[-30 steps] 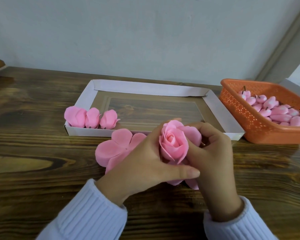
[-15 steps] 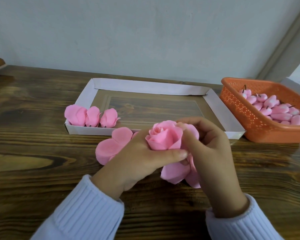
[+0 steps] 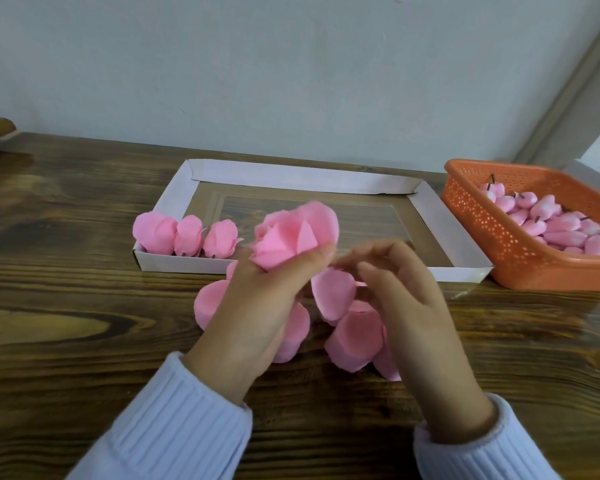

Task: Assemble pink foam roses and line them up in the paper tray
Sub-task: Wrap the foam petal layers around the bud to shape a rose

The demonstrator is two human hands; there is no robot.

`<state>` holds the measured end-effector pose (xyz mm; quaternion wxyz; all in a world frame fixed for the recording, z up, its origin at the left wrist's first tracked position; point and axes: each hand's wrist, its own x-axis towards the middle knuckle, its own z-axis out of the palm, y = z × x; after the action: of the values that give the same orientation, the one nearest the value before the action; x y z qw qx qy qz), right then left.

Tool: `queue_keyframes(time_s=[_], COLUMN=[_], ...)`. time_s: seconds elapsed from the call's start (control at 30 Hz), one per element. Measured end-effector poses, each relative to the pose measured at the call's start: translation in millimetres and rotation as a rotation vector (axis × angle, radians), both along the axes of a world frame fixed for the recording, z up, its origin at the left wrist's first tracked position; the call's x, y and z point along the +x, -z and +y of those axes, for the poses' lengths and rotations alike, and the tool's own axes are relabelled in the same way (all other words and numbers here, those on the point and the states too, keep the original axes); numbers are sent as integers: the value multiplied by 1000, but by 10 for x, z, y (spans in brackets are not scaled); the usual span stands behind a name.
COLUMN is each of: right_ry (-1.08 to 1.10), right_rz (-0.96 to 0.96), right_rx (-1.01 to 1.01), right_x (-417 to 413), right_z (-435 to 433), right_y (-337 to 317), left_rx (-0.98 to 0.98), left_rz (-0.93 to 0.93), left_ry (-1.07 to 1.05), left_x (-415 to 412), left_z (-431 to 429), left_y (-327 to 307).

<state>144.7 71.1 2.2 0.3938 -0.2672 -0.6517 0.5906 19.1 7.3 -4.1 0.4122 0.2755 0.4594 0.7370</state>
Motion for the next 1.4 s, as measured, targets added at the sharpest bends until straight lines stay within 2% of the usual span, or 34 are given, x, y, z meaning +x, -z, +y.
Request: queue_keyframes(time_s=[0.1, 0.17, 0.4, 0.57, 0.7, 0.93, 1.2, 1.4], right_ry=[-53, -46, 154, 268, 333, 386, 338, 318], right_rz=[-189, -257, -148, -113, -93, -41, 73, 105], right_rx=[114, 208, 427, 651, 716, 617, 316, 284], right_x=[-21, -30, -27, -25, -34, -10, 8, 8], right_z=[-16, -28, -67, -91, -96, -69, -32, -18], right_y=[35, 24, 38, 35, 31, 28, -1, -3], left_rx=[39, 26, -92, -96, -26, -4, -69, -75], left_rz=[-58, -33, 189, 303, 363, 451, 459, 425], left_ry=[-19, -38, -237, -177, -111, 31, 263, 269], left_x=[16, 24, 62, 79, 96, 108, 43, 61], left_z=[5, -1, -4, -14, -28, -52, -50, -42], left_y=[-47, -43, 15, 15, -1, -32, 7, -3])
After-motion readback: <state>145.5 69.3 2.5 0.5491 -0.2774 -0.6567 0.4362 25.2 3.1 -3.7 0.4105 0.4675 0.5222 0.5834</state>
